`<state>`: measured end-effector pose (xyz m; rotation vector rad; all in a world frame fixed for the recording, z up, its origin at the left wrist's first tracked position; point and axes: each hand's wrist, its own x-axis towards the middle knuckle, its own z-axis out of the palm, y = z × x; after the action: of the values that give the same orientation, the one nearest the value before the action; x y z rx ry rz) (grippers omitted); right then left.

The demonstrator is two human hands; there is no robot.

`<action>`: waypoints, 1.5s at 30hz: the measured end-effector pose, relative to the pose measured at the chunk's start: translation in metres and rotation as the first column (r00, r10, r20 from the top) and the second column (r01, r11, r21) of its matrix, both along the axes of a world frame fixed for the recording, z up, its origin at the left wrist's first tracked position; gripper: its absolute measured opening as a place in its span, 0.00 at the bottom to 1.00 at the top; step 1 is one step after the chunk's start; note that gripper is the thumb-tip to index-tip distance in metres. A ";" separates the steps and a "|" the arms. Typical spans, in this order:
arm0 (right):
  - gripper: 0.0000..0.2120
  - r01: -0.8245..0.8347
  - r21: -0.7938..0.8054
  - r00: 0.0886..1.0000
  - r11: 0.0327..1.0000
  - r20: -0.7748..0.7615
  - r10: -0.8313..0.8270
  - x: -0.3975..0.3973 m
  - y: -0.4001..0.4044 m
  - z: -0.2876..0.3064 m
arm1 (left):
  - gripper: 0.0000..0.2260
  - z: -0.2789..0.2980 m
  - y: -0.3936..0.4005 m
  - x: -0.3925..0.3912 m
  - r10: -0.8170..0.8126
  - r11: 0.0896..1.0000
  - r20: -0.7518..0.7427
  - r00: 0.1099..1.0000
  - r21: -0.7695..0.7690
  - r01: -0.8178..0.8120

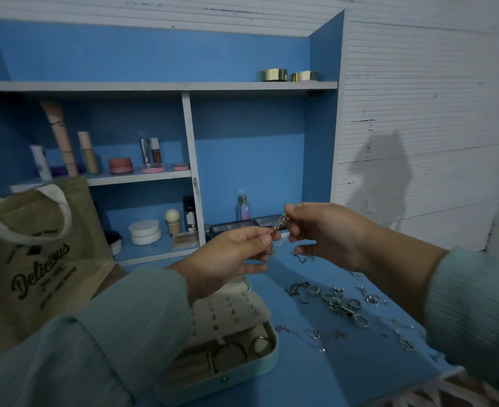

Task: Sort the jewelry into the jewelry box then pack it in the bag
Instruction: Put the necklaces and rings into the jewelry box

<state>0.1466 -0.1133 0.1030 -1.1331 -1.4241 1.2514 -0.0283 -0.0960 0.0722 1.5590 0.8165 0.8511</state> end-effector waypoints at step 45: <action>0.11 -0.120 0.074 0.353 0.990 0.935 -0.027 0.026 0.066 -0.082 | 0.09 -0.016 0.044 0.024 0.125 0.970 -0.169 0.978 -0.185 -0.155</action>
<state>0.1725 -0.0478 0.0206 -1.8734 -2.3452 0.3946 -0.0043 -0.0523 0.0558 1.4169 1.1020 0.7309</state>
